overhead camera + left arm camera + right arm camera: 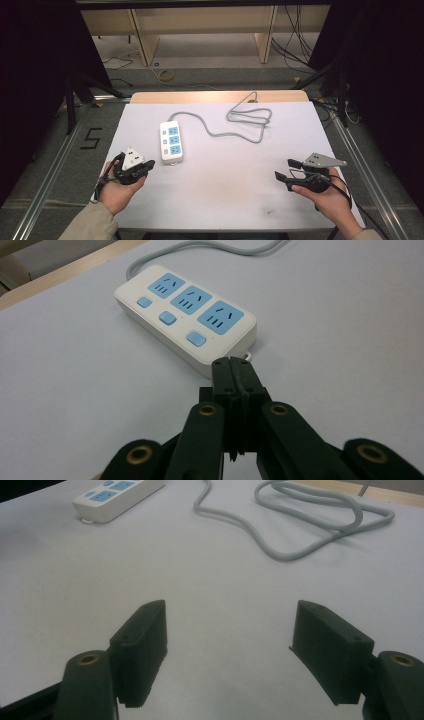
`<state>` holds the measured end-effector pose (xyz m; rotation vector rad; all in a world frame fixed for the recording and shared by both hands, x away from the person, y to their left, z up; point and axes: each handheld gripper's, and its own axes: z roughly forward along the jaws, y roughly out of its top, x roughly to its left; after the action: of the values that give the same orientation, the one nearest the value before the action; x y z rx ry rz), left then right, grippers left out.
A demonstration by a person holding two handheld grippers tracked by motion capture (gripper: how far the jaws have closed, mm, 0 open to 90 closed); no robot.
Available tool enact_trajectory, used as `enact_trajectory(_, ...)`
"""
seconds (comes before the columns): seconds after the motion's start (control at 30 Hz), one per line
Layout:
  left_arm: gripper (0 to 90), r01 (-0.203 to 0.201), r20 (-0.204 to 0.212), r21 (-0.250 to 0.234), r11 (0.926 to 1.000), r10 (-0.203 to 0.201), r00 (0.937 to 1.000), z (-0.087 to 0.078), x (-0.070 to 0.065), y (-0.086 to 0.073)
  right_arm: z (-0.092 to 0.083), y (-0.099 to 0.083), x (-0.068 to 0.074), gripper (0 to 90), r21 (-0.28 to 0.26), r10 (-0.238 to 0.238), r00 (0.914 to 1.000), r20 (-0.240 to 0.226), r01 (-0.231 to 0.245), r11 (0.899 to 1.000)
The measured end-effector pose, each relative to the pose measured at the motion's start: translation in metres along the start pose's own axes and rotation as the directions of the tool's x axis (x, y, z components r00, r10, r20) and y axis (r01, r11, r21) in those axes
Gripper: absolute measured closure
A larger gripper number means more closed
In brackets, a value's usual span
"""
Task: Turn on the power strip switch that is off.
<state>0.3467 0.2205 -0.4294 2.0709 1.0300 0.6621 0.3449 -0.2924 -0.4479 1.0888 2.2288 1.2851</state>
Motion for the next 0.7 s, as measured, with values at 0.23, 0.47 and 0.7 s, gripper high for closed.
enact_trajectory(0.23, 90.0, 0.009, -0.006, 0.005, 0.9999, -0.009, 0.9999, 0.005, 0.006, 0.004, 0.001, 0.001, 0.001, 30.3, 0.000, -0.004, 1.0000, -0.003, 0.004, 1.000)
enact_trajectory(0.47, 90.0, 0.030, -0.015, 0.005, 0.9995, -0.030, 0.9994, 0.009, 0.012, 0.009, 0.001, 0.001, 0.001, 30.3, 0.002, -0.005, 1.0000, -0.003, 0.005, 1.000)
enact_trajectory(0.7, 90.0, 0.036, -0.026, 0.011, 0.9993, -0.036, 0.9990, 0.014, 0.017, 0.013, 0.002, 0.001, 0.001, 30.3, 0.003, -0.004, 1.0000, -0.006, 0.004, 1.000)
